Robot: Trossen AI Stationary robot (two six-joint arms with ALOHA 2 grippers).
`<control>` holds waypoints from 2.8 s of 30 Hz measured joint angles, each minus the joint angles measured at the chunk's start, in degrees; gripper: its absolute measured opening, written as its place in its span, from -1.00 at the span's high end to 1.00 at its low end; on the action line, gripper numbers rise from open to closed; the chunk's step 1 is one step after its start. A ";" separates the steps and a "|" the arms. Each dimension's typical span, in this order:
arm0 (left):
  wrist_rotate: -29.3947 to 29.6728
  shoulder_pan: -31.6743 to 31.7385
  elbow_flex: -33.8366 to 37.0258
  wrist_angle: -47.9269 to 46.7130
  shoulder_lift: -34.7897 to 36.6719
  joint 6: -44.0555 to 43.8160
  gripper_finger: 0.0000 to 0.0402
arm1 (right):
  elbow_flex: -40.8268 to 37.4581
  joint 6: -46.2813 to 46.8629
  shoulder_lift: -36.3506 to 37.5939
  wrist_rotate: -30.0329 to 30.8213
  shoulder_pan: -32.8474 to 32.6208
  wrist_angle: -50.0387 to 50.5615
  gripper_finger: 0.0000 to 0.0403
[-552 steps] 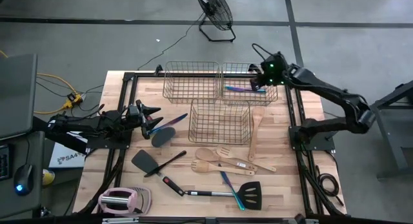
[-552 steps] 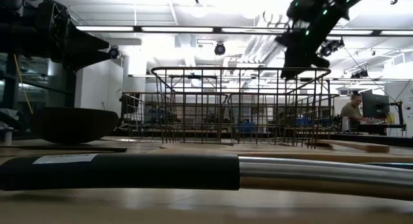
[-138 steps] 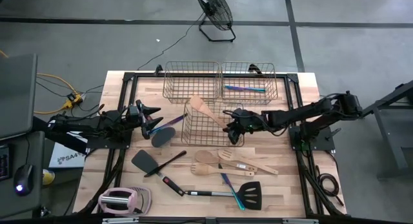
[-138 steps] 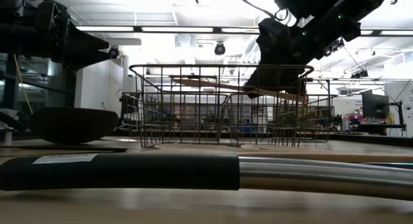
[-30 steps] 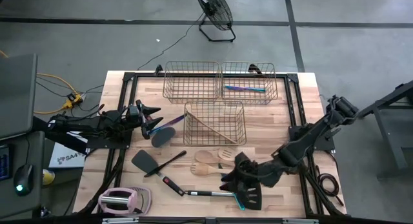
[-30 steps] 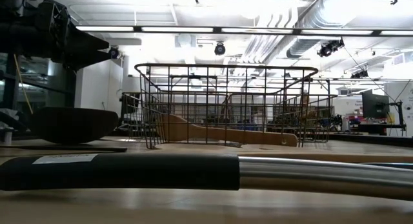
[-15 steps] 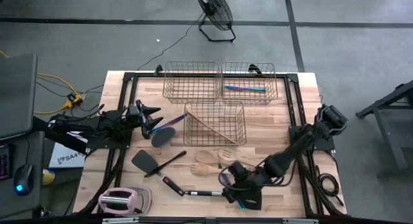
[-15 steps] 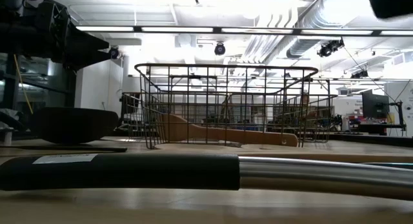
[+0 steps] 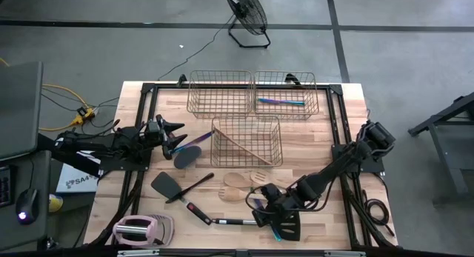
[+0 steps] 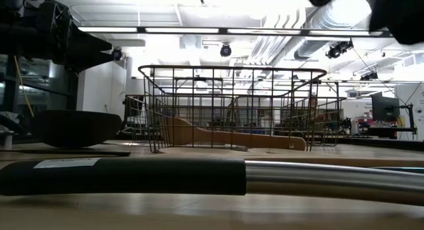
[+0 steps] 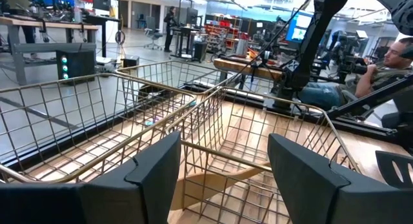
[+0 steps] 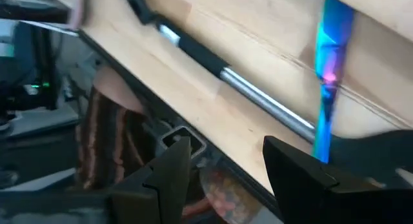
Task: Pick & Place Kitchen Items
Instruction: Put the blue table knife into the top right wire basket
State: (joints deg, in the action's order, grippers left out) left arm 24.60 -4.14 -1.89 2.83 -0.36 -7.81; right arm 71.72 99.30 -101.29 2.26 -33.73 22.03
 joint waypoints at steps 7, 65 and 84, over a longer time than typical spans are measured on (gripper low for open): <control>0.00 0.00 0.01 0.00 0.02 0.01 -0.15 | 2.42 -0.49 -2.82 -4.61 2.06 5.00 0.07; 0.02 0.00 0.00 -0.02 0.02 0.00 -0.15 | 14.29 -7.22 -19.84 -8.43 3.10 21.31 0.08; 0.02 0.00 0.01 0.00 0.02 0.02 -0.15 | 15.49 -9.72 -20.86 -8.50 2.99 23.57 0.72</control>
State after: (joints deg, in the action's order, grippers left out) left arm 24.62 -4.14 -1.88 2.83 -0.34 -7.79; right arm 87.22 89.58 -122.15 -6.24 -30.74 45.60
